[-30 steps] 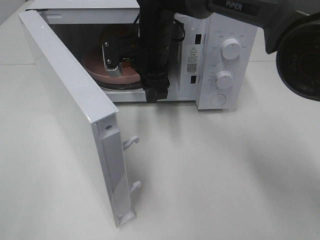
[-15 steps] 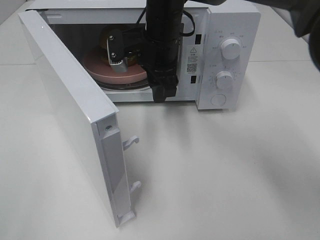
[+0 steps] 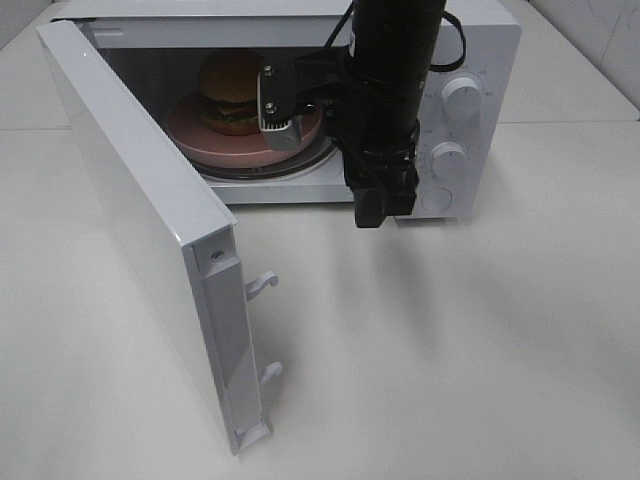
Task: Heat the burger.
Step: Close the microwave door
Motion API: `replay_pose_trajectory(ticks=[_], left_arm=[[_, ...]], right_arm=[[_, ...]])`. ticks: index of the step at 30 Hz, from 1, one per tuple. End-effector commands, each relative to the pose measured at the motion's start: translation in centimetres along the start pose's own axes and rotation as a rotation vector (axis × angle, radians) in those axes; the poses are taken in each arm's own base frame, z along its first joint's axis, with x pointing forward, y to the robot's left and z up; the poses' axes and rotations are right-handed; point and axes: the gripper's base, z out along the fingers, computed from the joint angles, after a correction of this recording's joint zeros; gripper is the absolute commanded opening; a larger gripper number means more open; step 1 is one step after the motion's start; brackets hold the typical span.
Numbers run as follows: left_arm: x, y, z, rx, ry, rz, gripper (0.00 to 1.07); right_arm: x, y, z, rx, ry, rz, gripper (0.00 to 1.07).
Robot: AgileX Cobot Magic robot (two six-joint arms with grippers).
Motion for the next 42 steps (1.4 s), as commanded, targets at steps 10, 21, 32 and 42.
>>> replay_pose_trajectory(ticks=[10,21,32,42], left_arm=[[0.1,-0.1,-0.2,0.007,-0.024,-0.005,1.05],[0.1,-0.1,-0.2,0.007,-0.024,-0.005,1.05],[0.1,-0.1,-0.2,0.007,-0.024,-0.005,1.05],[0.1,-0.1,-0.2,0.007,-0.024,-0.005,1.05]], right_arm=[[3.0,4.8,-3.3,-0.007,0.006,0.111,0.53],[5.1,7.8,-6.3,0.052,-0.05,0.42,0.53],[5.6,7.6,-7.2,0.096,-0.104,0.736,0.53],[8.3,7.8,-6.2,0.034,-0.034,0.902,0.67]])
